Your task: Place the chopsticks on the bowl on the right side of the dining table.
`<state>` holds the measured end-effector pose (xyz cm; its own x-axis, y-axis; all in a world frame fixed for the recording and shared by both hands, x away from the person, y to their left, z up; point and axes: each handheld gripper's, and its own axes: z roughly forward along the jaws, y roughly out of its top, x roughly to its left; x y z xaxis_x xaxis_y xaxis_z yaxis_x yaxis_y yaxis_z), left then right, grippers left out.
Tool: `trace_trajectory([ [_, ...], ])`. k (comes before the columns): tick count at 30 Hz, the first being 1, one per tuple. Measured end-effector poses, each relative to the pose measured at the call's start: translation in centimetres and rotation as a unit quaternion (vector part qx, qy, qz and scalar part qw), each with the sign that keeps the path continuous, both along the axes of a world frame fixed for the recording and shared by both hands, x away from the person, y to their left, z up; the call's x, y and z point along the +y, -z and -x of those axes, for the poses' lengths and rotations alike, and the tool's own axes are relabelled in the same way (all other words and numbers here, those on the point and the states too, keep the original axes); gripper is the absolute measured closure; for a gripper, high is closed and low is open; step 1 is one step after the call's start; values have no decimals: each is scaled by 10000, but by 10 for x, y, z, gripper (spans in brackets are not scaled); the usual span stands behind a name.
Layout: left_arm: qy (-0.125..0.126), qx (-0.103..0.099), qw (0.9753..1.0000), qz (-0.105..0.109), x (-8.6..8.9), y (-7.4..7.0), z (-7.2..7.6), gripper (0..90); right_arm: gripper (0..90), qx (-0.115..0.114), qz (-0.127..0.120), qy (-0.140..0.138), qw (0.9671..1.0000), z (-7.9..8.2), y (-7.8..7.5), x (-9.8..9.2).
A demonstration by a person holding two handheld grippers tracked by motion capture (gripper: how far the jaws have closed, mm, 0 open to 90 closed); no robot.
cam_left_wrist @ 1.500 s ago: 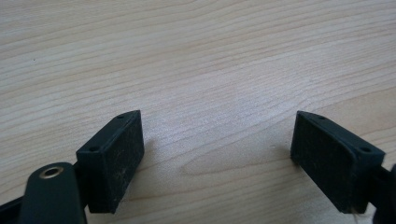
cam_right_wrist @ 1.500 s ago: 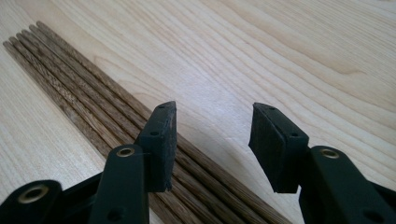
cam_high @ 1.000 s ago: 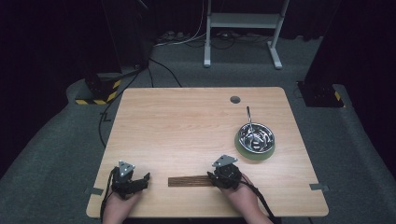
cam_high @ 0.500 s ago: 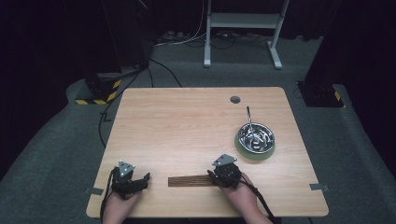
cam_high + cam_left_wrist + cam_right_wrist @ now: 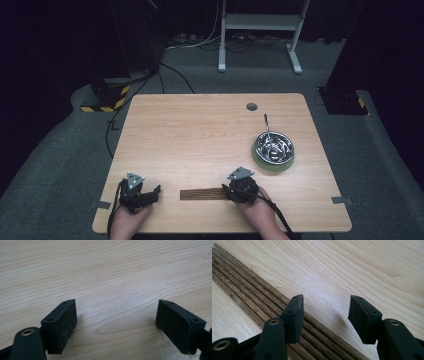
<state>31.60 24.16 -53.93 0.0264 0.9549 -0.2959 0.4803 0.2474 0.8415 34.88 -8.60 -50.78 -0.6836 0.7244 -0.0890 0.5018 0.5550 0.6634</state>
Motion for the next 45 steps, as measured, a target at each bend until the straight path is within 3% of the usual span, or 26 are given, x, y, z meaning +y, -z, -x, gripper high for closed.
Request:
trace_trajectory([
  [20,-2,-6,10000,2,0,0,0,172,447,37,-6,97,9999,1,0,-3],
  [40,0,-2,10000,3,0,0,0,172,444,-88,-42,241,9997,-16,2,-2],
  [45,1,-3,10000,-1,0,0,0,172,444,-114,-2,172,9998,-16,0,-1],
])
